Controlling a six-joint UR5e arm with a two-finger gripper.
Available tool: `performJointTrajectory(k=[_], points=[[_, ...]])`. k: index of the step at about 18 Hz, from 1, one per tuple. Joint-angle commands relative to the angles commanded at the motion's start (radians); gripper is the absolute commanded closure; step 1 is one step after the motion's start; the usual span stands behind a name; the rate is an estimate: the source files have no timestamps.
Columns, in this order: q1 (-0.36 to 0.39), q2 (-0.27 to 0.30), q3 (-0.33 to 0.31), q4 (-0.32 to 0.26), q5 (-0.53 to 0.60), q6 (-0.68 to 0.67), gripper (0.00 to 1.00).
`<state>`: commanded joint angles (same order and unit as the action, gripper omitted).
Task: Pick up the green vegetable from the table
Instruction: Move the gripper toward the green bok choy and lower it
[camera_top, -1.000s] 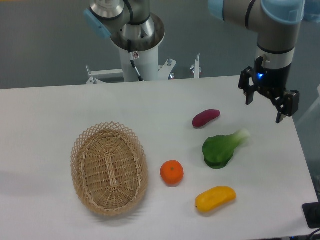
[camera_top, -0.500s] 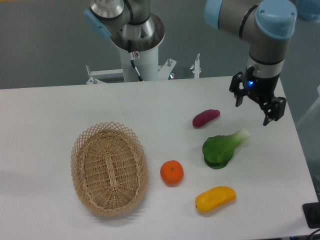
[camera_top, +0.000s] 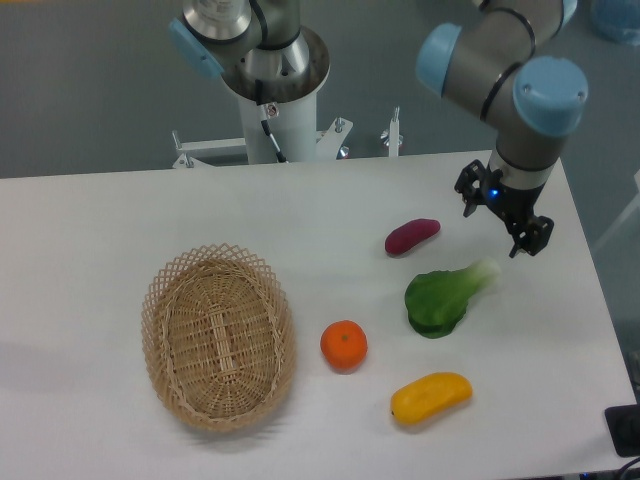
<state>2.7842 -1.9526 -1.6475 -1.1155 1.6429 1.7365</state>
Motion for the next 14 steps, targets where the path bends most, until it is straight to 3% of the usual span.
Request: performJointTrajectory(k=[3,6,10,14], points=[[-0.005,-0.043,-0.009,0.12,0.002,-0.008,0.0],[-0.005,-0.043,-0.078,0.221,0.003,-0.008,0.0],[-0.006,-0.042,-0.106,0.253,0.003,-0.02,0.0],[-0.009,-0.045,-0.144,0.331,0.003,-0.055,0.0]])
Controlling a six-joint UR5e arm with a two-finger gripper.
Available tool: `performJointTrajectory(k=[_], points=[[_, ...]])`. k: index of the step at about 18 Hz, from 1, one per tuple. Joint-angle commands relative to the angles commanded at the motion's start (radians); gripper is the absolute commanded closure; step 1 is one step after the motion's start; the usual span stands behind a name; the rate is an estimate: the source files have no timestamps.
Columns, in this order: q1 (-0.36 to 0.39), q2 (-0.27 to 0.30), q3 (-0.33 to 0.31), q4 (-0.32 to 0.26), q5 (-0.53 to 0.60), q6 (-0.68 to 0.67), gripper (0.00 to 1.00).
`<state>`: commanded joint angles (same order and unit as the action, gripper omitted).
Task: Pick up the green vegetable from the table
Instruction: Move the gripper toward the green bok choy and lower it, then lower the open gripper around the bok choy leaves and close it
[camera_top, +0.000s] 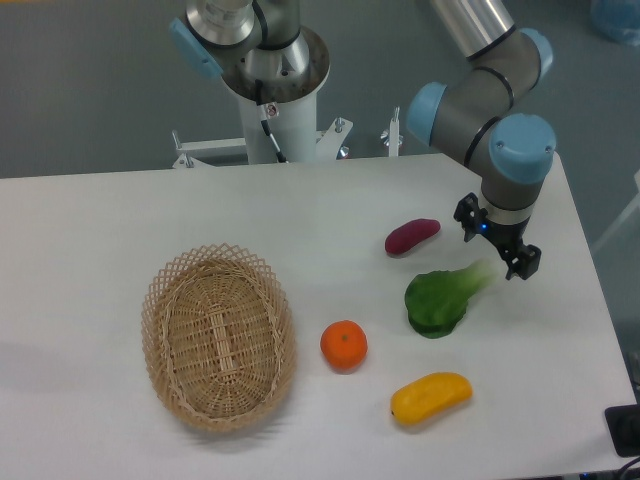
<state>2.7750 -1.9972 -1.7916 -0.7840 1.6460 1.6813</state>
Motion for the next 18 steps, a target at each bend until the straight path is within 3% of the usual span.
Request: performJointTrajectory(k=[4,10,18], points=[[-0.005,-0.008,-0.052,0.095,0.003,0.0,0.0],[-0.021,-0.015,-0.052,0.092,0.011,-0.054,0.0],[-0.063,-0.044,-0.039,0.101,0.112,-0.112,0.0]])
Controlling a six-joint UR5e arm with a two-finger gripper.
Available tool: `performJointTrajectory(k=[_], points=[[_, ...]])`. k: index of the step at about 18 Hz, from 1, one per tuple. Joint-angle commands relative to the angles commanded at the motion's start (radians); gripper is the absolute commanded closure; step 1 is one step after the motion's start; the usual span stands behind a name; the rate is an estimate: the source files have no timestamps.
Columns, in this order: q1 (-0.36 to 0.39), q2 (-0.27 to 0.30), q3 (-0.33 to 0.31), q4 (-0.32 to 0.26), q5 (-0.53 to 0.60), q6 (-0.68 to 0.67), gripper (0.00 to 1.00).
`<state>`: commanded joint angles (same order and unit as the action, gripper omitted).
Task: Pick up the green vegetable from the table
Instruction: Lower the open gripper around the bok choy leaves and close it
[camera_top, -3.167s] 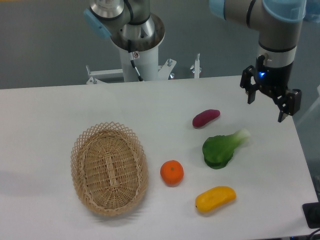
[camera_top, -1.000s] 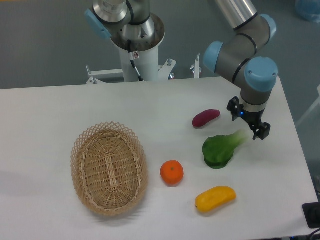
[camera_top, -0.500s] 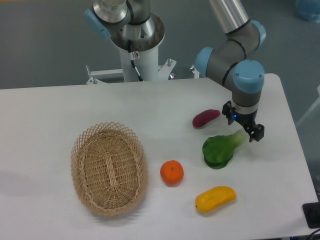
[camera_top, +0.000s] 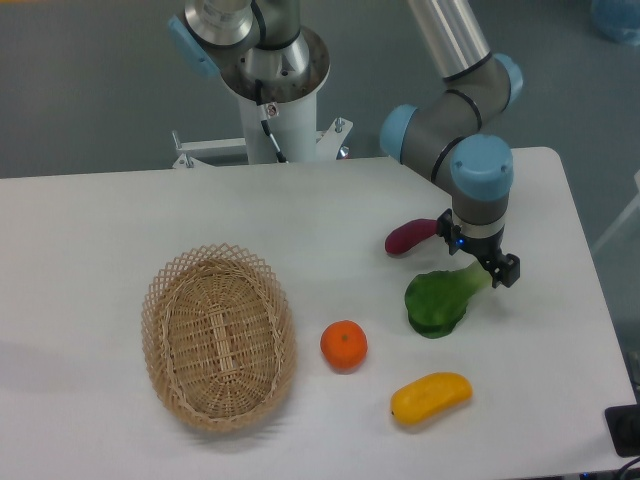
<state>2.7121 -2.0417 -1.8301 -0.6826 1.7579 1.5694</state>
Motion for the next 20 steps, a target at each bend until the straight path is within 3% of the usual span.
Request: performJointTrajectory(k=[4,8,14,20], points=[[-0.003,-0.005,-0.002,0.002,0.0,-0.031,0.08],[-0.003,-0.006,-0.002,0.008,0.0,-0.035,0.08],[-0.003,-0.006,0.003,0.008,0.0,-0.034,0.4],[-0.003,-0.005,0.006,0.006,0.0,-0.034,0.49]])
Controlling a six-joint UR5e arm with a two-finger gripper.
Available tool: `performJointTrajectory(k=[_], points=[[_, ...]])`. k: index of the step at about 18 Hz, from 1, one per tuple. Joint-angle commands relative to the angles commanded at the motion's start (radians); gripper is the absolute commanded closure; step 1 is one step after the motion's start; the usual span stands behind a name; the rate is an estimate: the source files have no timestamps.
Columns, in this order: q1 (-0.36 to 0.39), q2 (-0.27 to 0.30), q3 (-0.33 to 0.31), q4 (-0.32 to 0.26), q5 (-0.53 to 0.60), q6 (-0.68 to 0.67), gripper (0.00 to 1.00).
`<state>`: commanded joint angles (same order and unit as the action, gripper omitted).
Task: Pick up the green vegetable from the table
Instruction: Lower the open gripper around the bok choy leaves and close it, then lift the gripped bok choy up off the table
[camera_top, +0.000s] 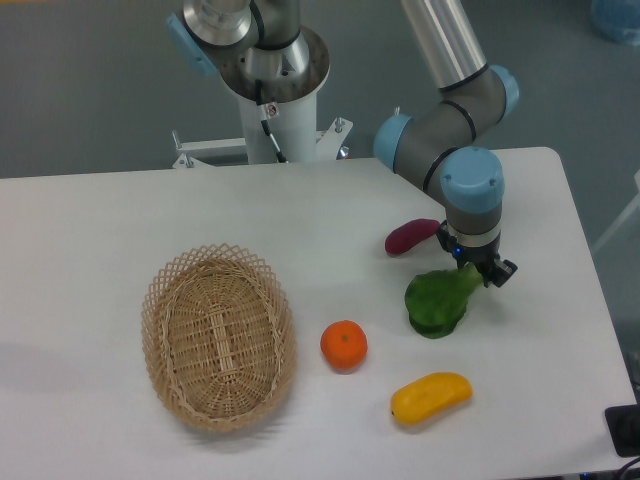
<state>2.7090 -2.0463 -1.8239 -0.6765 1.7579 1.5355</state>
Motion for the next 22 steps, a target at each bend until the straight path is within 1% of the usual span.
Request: performJointTrajectory(k=[1,2,5,6,14,16,19,22], points=[[0.0,0.0,0.0,-0.002,0.0,0.0,0.51],[0.0,0.002,0.0,-0.002,0.0,-0.002,0.54],[0.0,0.003,0.002,-0.002,0.0,0.003,0.56],[0.0,0.003,0.002,-0.002,-0.002,0.0,0.61],[0.003,0.009,0.005,-0.003,-0.002,0.015,0.62],[0.005,0.011,0.009,-0.003,-0.005,0.015,0.64],[0.011,0.034,0.017,-0.008,-0.009,0.018,0.65],[0.012,0.089,0.017,-0.02,-0.026,0.017,0.65]])
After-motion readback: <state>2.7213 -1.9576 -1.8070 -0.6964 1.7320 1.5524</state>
